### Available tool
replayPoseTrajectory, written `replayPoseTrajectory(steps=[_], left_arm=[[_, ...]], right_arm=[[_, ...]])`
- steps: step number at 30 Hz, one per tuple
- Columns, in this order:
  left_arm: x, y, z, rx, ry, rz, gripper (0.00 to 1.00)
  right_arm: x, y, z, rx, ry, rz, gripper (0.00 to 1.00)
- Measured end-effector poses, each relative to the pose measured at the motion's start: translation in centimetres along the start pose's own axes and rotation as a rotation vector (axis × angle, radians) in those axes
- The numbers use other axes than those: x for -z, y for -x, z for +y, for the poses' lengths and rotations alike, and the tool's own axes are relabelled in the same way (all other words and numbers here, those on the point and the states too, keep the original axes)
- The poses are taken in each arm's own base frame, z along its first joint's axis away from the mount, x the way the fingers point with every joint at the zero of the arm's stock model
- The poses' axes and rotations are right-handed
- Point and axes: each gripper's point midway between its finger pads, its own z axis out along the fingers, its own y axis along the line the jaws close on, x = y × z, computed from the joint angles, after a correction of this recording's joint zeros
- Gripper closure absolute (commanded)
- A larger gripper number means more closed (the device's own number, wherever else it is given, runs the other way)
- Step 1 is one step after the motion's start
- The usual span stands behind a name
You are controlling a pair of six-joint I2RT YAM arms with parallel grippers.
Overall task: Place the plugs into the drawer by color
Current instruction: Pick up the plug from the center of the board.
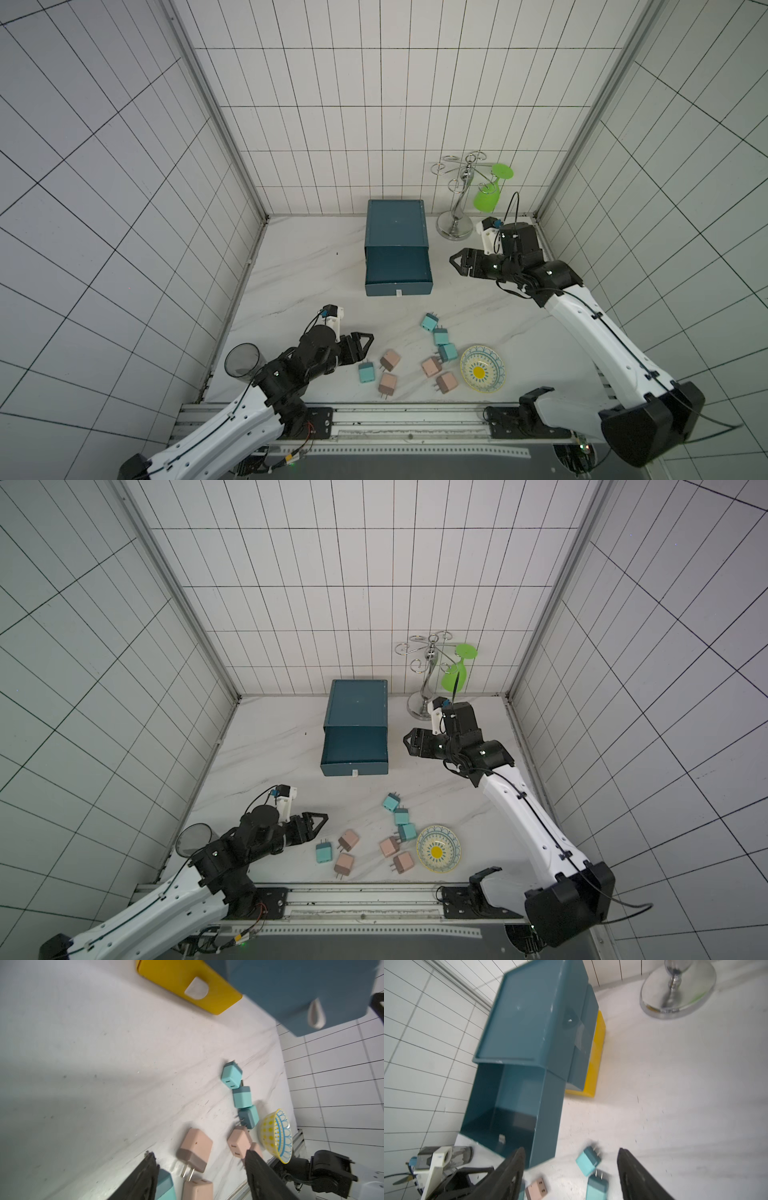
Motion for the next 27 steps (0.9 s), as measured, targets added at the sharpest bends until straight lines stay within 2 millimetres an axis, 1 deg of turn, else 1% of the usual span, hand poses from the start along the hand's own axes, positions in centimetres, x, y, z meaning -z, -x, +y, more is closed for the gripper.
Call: replayPoseTrajectory(steps=[1, 4, 7, 11, 13, 19, 22, 27], left_arm=[[-0.2, -0.8, 0.8, -0.002, 0.032, 0.029, 0.32], [-0.5, -2.9, 2.3, -0.022, 0.108, 0.101, 0.31], [-0.5, -4.6, 3.3, -0.067, 0.196, 0.162, 0.3], [-0.6, -5.6, 4.0, -0.109, 0.276, 0.195, 0.29], [-0.7, -6.0, 4.5, -0.123, 0.31, 0.199, 0.29], [-1.2, -6.4, 5.1, -0.155, 0.378, 0.205, 0.29], [-1.7, -6.5, 4.8, -0.182, 0.406, 0.209, 0.28], [-2.6, -6.6, 3.7, -0.22, 0.426, 0.204, 0.29]], right_arm=[[0.2, -1.4, -0.3, 0.004, -0.01, 0.018, 0.26], [-0.1, -4.4, -1.1, 0.013, -0.037, 0.073, 0.26], [-1.0, -6.5, -2.3, 0.015, -0.069, 0.115, 0.25], [-2.0, -8.3, -3.5, 0.017, -0.093, 0.151, 0.25], [-2.3, -8.7, -3.8, 0.019, -0.095, 0.158, 0.25], [-2.4, -8.2, -3.6, 0.031, -0.085, 0.132, 0.25], [-2.3, -8.4, -3.7, 0.036, -0.085, 0.126, 0.25], [-2.2, -8.8, -3.9, 0.038, -0.085, 0.127, 0.25]])
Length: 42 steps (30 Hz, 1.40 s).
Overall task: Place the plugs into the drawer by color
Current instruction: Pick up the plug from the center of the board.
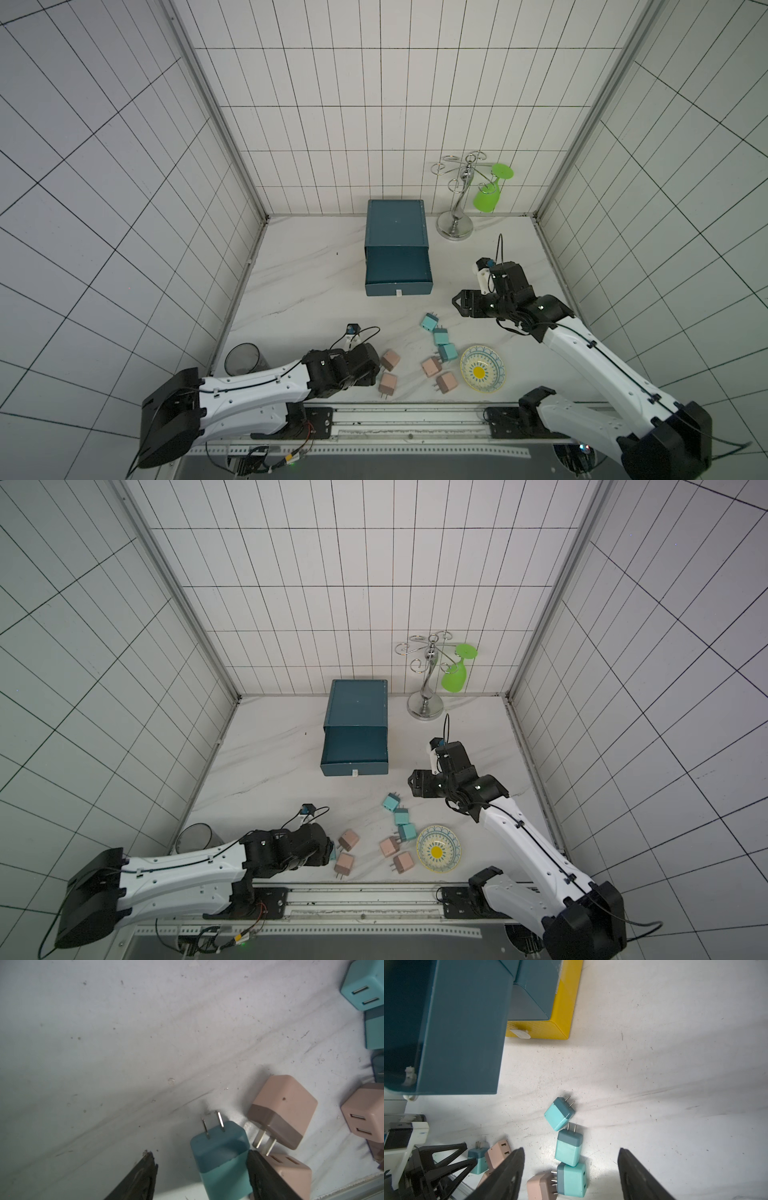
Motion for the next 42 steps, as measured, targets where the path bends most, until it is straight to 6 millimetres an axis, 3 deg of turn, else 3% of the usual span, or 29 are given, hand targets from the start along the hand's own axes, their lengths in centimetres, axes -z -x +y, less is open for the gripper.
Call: replayPoseTrajectory(steps=[6, 13, 21, 27, 31, 38, 42], left_arm=[[-0.5, -0.2, -1.2, -0.031, 0.031, 0.007, 0.29], [-1.4, -0.8, -0.5, -0.042, 0.096, 0.031, 0.35], [-2.0, -0.2, -1.5, -0.059, 0.135, 0.035, 0.78], [-1.7, 0.0, -0.8, -0.071, 0.179, 0.032, 0.87], [1.0, 1.9, -1.6, -0.079, 0.147, -0.008, 0.95], [11.0, 10.2, -7.7, 0.0, -0.294, -0.216, 1.0], [15.1, 12.5, -10.5, -0.031, -0.465, -0.253, 1.0]], right_arm=[[-0.1, -0.1, 0.0, 0.001, 0.004, 0.002, 0.25], [-0.3, -0.1, 0.1, 0.002, 0.009, -0.002, 0.25], [-0.5, -0.3, 0.0, 0.001, 0.013, 0.003, 0.25], [-0.5, -0.2, 0.4, 0.003, 0.033, 0.003, 0.25], [-0.3, -0.2, 1.8, 0.018, 0.104, 0.0, 0.27], [3.1, -0.1, 7.2, 0.098, 0.416, -0.069, 0.27], [5.1, -0.3, 10.3, 0.167, 0.568, -0.091, 0.27]])
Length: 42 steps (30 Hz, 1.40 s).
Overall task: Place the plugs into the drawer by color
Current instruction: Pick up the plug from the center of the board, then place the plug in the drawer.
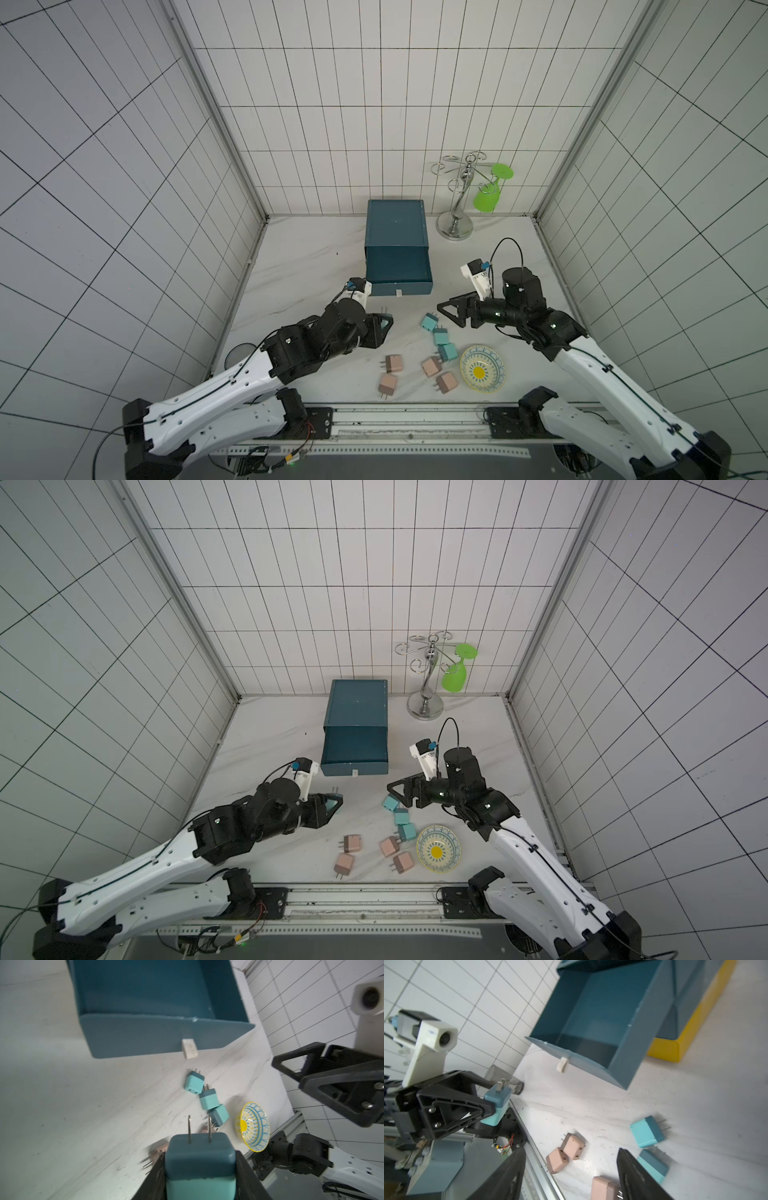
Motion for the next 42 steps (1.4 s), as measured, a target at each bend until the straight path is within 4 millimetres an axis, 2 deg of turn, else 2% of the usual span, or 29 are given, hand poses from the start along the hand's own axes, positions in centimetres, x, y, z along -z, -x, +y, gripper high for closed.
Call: replayPoseTrajectory(steps=[3, 6, 8, 10, 13, 17, 21, 24, 37, 38, 42], left_arm=[[1.1, 2.1, -2.7, -0.047, -0.053, -0.019, 1.0], [2.1, 6.0, -3.9, -0.079, 0.001, -0.083, 1.0], [2.1, 9.2, -3.8, -0.078, 0.059, -0.13, 1.0], [1.4, 11.7, -3.0, -0.074, 0.133, -0.148, 1.0], [-1.0, 13.4, -1.5, -0.089, 0.257, -0.119, 1.0], [-4.7, 13.5, 1.3, -0.11, 0.388, -0.016, 1.0], [-7.0, 13.7, 4.2, -0.104, 0.491, 0.065, 1.0], [-7.9, 13.6, 5.7, -0.107, 0.546, 0.097, 1.0], [-11.0, 12.0, 9.1, -0.104, 0.663, 0.24, 1.0], [-11.1, 11.9, 9.3, -0.102, 0.665, 0.243, 0.94], [-11.6, 11.6, 9.8, -0.091, 0.665, 0.257, 0.9]], right_arm=[[-0.2, -0.2, 1.0, 0.015, 0.041, 0.01, 0.27], [-0.2, -0.1, 0.6, 0.017, 0.017, 0.002, 0.24], [0.0, 0.2, 0.1, 0.02, -0.022, -0.016, 0.24], [0.4, 0.5, -0.4, 0.025, -0.062, -0.038, 0.25], [1.1, 0.7, -0.8, 0.035, -0.107, -0.065, 0.26], [1.4, 0.9, -1.3, 0.039, -0.143, -0.08, 0.26], [1.4, 0.7, -1.7, 0.034, -0.165, -0.076, 0.27], [1.4, 0.7, -1.9, 0.033, -0.172, -0.078, 0.27], [1.3, 0.6, -2.3, 0.027, -0.186, -0.072, 0.27], [1.3, 0.5, -2.3, 0.026, -0.187, -0.071, 0.27], [1.1, 0.4, -2.5, 0.022, -0.191, -0.064, 0.27]])
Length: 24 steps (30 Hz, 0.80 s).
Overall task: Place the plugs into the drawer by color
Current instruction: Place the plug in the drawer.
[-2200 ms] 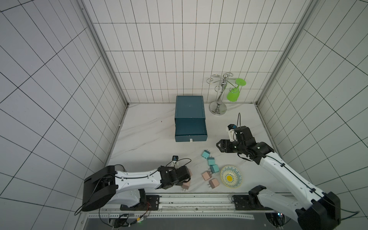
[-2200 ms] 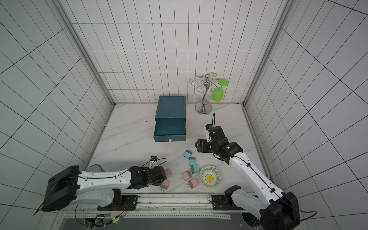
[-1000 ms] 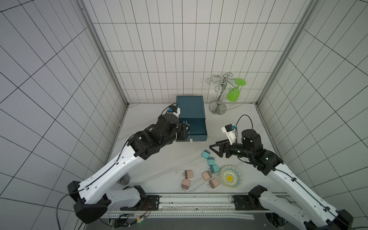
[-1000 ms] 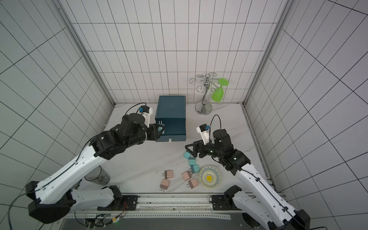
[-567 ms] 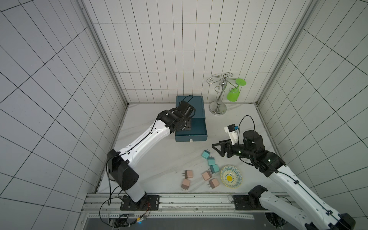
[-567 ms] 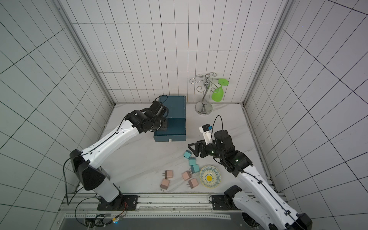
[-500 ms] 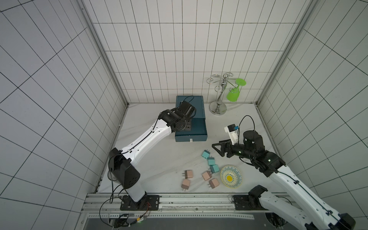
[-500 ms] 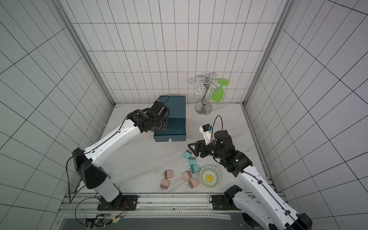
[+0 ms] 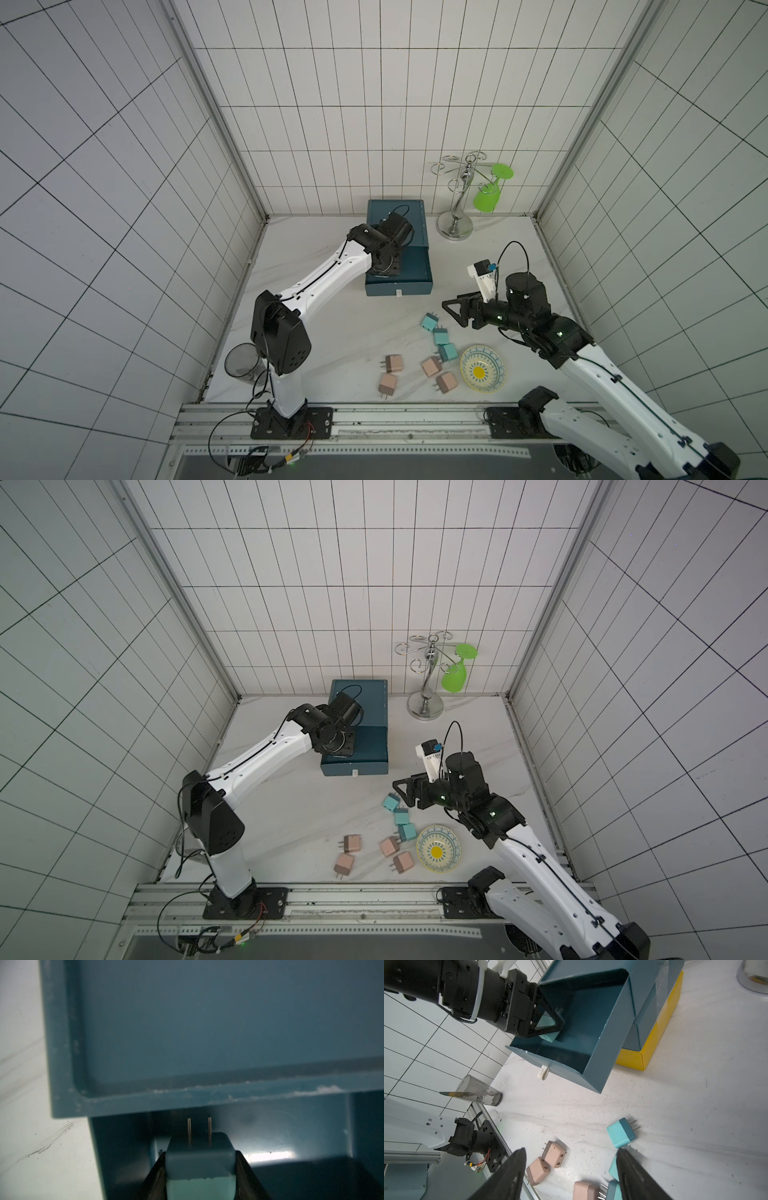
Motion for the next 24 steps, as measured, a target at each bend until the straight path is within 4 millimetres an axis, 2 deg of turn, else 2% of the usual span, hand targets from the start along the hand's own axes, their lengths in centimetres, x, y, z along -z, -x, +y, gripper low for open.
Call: replayPoseTrajectory(steps=[4, 9, 14, 16, 20, 24], left_arm=[[-1.3, -0.4, 0.0, 0.001, 0.01, 0.027, 0.86], [-1.6, 0.0, -0.3, 0.01, 0.0, 0.016, 0.6], [-1.6, 0.1, -0.4, 0.012, -0.005, 0.014, 0.52], [-1.6, 0.0, -0.4, 0.013, -0.007, 0.016, 0.42], [-1.1, 0.1, -0.5, 0.016, -0.014, 0.011, 0.37], [0.3, 0.7, -0.5, 0.022, -0.027, -0.01, 0.34]], right_arm=[[-0.1, -0.1, -0.1, -0.002, -0.005, 0.004, 0.27], [-0.1, 0.0, -0.3, -0.002, -0.012, 0.001, 0.25], [-0.1, 0.0, -0.4, -0.001, -0.021, -0.002, 0.24], [-0.1, 0.0, -0.4, -0.002, -0.022, -0.001, 0.22], [-0.3, -0.1, -0.6, -0.005, -0.029, 0.006, 0.19], [-0.5, -0.3, -1.0, -0.006, -0.045, 0.016, 0.19]])
